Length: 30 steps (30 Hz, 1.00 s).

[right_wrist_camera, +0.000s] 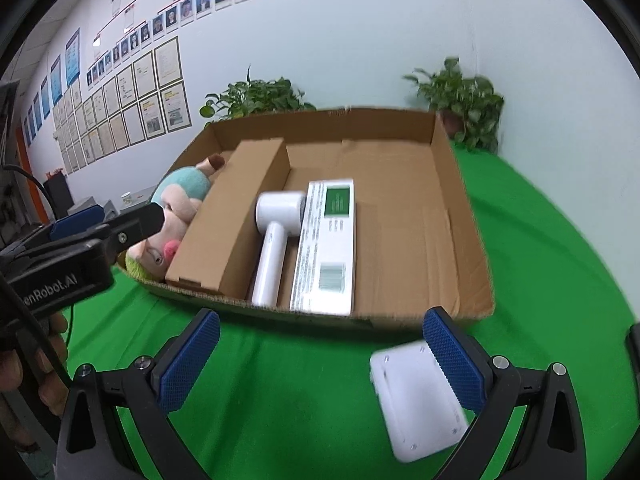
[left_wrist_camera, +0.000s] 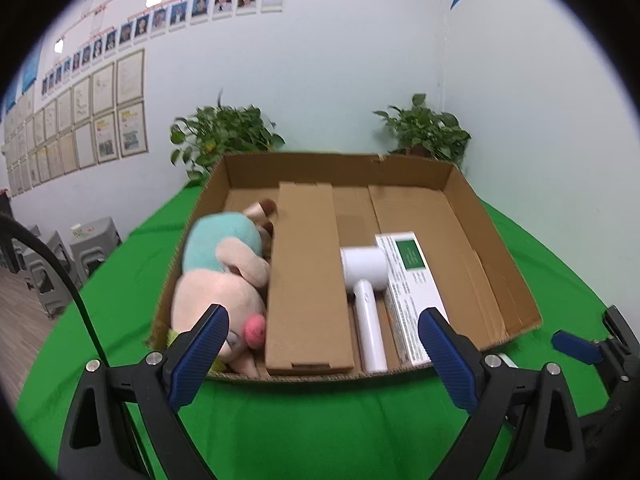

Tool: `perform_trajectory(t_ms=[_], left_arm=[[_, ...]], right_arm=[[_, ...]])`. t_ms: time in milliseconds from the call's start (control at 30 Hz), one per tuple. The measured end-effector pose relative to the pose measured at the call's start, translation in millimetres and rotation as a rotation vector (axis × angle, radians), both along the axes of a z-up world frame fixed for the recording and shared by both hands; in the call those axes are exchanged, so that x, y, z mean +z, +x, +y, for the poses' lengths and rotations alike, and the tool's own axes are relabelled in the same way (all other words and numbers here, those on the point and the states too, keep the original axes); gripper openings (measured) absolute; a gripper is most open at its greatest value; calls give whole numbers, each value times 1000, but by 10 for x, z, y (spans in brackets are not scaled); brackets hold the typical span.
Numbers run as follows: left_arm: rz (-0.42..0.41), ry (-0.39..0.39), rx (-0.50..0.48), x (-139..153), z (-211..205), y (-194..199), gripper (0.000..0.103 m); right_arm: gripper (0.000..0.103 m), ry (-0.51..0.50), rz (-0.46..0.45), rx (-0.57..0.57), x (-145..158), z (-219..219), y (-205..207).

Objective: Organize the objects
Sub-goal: 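Move the right gripper to the white plastic case and grasp it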

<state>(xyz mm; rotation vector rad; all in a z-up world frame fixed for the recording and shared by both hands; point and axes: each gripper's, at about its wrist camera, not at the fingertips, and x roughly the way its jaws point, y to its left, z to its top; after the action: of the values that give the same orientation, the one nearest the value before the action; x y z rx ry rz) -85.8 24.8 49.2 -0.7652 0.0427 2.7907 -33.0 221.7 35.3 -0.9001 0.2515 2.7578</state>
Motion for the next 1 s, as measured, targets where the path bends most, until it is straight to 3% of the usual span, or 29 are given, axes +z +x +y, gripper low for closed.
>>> perform_trajectory(t_ms=[200, 333, 400, 500, 567, 733, 867, 900, 933, 967, 1000], left_arm=[[-138, -13, -57, -410, -26, -17, 96], [-172, -20, -52, -540, -54, -1, 96], [-183, -15, -47, -556, -71, -21, 96], [-190, -2, -48, -551, -95, -5, 96], [-193, -1, -50, -548, -106, 1, 96], [-180, 56, -63, -476, -154, 15, 96], [-240, 145, -138, -491, -128, -29, 96], [-273, 176, -171, -522, -102, -47, 96], [-301, 200, -201, -554, -75, -63, 96], [-341, 230, -238, -604, -34, -85, 96], [-368, 250, -262, -647, -5, -95, 96]], right_arm=[[102, -49, -166, -50, -549, 487, 52], [102, -95, -264, -64, -793, 895, 8], [94, -110, -291, -54, -858, 958, -39], [75, -114, -345, -2, -963, 882, -140], [67, -60, -374, 22, -1039, 705, -185], [64, -68, -353, 89, -1016, 398, -196], [68, -100, -336, 168, -1001, 123, -166], [85, -113, -309, 193, -964, 71, -142], [96, -108, -288, 205, -929, 39, -120], [103, -88, -266, 207, -891, 14, -93], [102, -65, -243, 210, -850, -10, -68]])
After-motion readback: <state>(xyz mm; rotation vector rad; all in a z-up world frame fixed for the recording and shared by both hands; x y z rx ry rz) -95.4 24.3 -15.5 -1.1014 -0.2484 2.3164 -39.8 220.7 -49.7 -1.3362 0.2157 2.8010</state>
